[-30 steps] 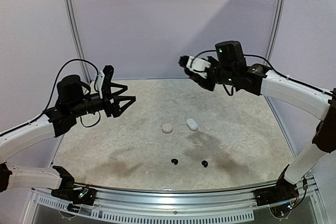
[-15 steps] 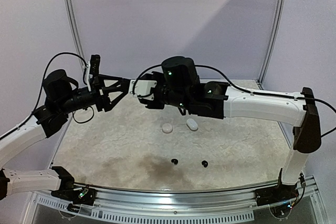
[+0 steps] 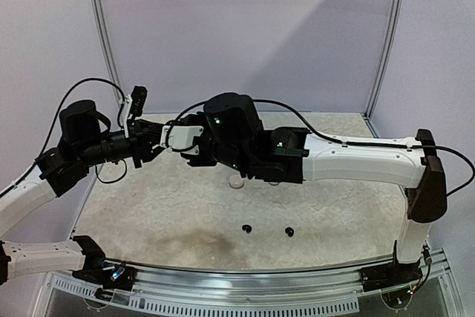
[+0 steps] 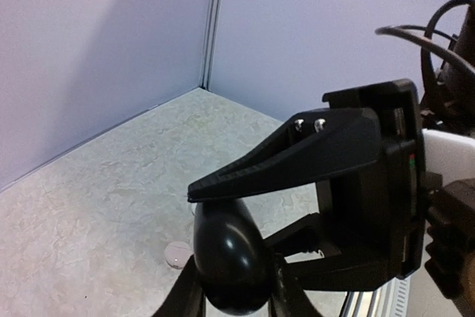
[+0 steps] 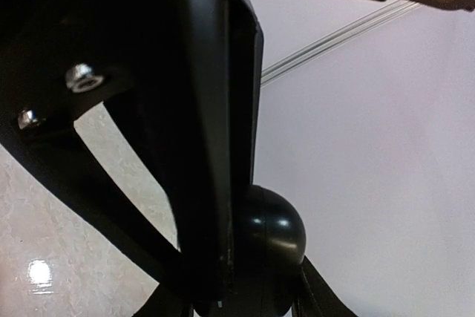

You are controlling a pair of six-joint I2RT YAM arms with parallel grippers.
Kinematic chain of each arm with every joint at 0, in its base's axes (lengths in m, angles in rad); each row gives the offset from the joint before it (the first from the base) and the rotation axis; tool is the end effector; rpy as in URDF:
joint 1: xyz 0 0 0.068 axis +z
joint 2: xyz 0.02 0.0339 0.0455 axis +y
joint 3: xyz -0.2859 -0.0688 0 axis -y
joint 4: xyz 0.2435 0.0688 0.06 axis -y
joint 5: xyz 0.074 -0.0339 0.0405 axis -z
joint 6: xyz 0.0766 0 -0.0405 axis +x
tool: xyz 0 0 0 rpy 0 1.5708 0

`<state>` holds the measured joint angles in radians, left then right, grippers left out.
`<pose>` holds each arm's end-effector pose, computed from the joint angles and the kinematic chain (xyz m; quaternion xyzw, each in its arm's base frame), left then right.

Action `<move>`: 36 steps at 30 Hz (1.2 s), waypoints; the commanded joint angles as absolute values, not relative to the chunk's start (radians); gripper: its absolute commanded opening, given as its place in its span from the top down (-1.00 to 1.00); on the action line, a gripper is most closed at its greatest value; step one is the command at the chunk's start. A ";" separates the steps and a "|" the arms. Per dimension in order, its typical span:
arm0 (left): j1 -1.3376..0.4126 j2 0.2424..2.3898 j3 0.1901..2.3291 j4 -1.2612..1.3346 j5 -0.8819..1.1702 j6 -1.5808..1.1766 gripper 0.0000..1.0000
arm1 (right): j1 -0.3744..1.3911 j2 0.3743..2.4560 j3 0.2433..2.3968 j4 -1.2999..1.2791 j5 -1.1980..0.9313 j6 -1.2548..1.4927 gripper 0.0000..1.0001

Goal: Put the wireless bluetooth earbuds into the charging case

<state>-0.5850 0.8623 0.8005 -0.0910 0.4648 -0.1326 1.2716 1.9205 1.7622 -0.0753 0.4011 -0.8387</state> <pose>0.1657 -0.1509 0.3538 0.3118 0.6862 -0.3862 0.5318 0.1784 0.4771 0.3695 -0.6081 0.4866 -0.0222 0.6269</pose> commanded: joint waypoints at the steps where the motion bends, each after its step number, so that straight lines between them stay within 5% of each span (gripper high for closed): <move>1: -0.597 0.851 0.817 -0.149 0.421 -0.120 0.78 | 1.291 1.928 1.780 -0.090 0.427 -0.839 0.74; 3: -0.597 0.849 0.813 -0.142 0.430 -0.121 1.00 | 1.290 1.926 1.773 -0.090 0.419 -0.836 0.72; 7: -0.597 0.837 0.797 -0.121 0.449 -0.112 1.00 | 1.291 1.919 1.759 -0.092 0.396 -0.825 0.51; 10: -0.597 0.830 0.788 -0.100 0.495 -0.096 1.00 | 1.282 1.902 1.760 -0.131 0.374 -0.769 -0.35; 13: -0.595 0.825 0.779 -0.097 0.562 -0.060 1.00 | 1.244 1.857 1.742 -0.246 0.238 -0.644 -0.94; 22: -0.589 0.832 0.746 -0.060 0.751 0.074 1.00 | 1.079 1.594 1.517 -0.143 -0.389 -0.186 -0.96; 33: -0.592 0.837 0.744 -0.040 0.787 0.086 1.00 | 1.065 1.769 1.714 -0.280 -0.502 -0.046 -0.61; 36: -0.592 0.837 0.745 -0.040 0.784 0.084 1.00 | 1.065 1.805 1.741 -0.289 -0.531 -0.036 -0.35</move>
<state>-0.5888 0.8379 0.7563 -0.0631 0.7734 0.0776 1.0645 1.7554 1.6966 -0.2264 -0.4618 -0.0879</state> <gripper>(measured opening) 0.225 0.749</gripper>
